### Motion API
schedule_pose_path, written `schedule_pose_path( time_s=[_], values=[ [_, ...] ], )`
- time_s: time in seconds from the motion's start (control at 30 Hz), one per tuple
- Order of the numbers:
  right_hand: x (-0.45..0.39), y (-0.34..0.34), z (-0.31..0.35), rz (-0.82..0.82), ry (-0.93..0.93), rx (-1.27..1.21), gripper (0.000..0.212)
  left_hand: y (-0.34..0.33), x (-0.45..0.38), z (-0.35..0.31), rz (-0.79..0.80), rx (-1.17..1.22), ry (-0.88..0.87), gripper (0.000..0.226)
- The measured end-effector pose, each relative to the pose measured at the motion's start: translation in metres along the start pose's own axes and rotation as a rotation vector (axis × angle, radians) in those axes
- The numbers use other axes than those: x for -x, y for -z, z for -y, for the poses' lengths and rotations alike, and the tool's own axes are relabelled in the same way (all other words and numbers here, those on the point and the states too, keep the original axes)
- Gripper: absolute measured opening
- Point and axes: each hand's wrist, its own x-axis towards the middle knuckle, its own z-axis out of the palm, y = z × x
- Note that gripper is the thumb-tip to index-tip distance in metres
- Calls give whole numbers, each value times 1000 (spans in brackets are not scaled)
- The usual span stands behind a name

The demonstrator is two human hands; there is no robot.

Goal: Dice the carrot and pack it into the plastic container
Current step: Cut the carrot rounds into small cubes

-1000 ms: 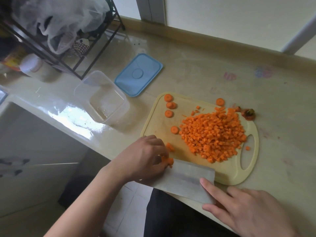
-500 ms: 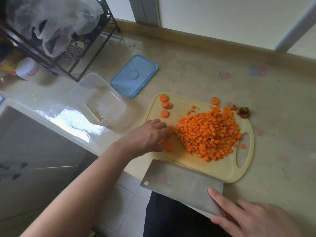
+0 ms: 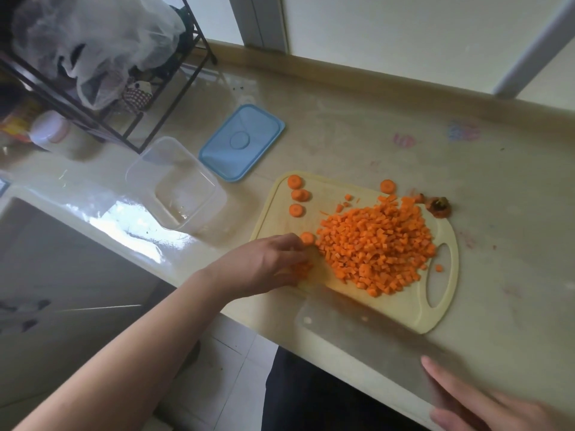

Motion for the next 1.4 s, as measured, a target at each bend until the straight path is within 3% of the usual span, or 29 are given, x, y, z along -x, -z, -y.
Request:
schedule_pose_path(
  time_s=[0.13,0.23,0.33,0.43,0.6,0.73,0.93,1.1,1.4],
  values=[
    [0,-1,3,-38,-32,-152,48,-11,4,-11,-119,52,62,33],
    [-11,-6,15,-178,-61,-298,45,-21,10,-20,-226,68,157,33],
    [-32,-7,37,-120,-39,-314,20,-36,17,-26,-386,79,289,30],
    [-53,-17,47,11,-82,-463,23,-55,18,-38,-583,51,420,29],
    [-80,-17,58,13,-141,-498,44,-77,2,-54,-703,-37,466,30],
    [-82,-16,60,21,-165,-465,57,-78,4,-51,-743,-109,426,28],
    [-83,-9,64,18,-229,-559,57,-72,8,-48,-775,-76,390,29],
    [-78,-6,69,46,-236,-610,45,-71,11,-46,-659,-57,186,16],
    [-68,-1,69,69,-234,-540,35,-71,10,-40,-669,-63,177,16]
  ],
)
